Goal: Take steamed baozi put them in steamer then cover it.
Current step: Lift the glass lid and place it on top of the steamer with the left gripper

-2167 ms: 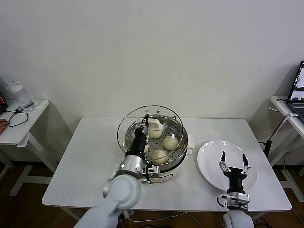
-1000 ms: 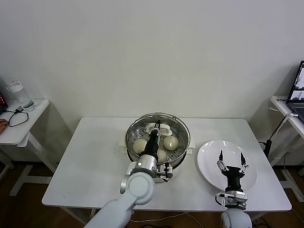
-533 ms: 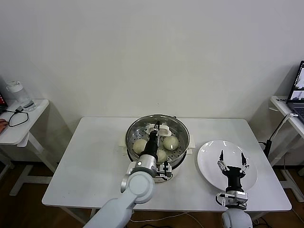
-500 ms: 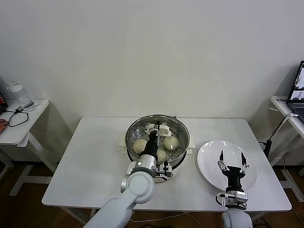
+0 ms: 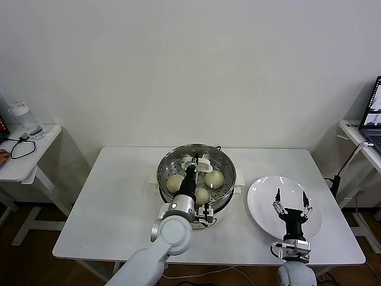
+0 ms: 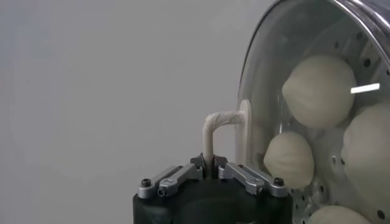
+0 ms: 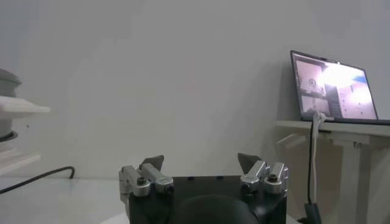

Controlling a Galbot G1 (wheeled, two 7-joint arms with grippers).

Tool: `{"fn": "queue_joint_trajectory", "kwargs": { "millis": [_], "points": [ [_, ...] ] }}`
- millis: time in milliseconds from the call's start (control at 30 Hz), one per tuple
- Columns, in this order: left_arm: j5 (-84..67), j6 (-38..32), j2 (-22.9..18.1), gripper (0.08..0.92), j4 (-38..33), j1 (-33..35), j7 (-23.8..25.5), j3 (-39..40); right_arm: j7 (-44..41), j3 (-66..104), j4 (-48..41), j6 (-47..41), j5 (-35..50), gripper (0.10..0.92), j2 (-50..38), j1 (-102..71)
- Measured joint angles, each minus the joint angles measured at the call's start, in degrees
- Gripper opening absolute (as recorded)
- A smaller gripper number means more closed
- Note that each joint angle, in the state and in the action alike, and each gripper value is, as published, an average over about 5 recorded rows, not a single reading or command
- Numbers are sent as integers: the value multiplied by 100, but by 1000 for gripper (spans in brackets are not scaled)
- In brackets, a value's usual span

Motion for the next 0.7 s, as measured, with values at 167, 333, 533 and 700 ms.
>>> {"fn": "queue_joint_trajectory", "kwargs": {
  "millis": [167, 333, 533, 700],
  "points": [
    [36, -28, -19, 187, 41, 6, -37, -17, -6, 0, -11, 8, -1, 823, 2, 2],
    [46, -51, -29, 187, 54, 18, -47, -35, -8, 3, -13, 9, -1, 823, -3, 8],
    [66, -103, -66, 200, 54, 55, -30, -96, -8, 5, 11, 9, -2, 823, -11, 9],
    [81, -107, -71, 323, 5, 92, -10, -136, -10, 3, 12, 9, -6, 823, -6, 8]
  ]
}}
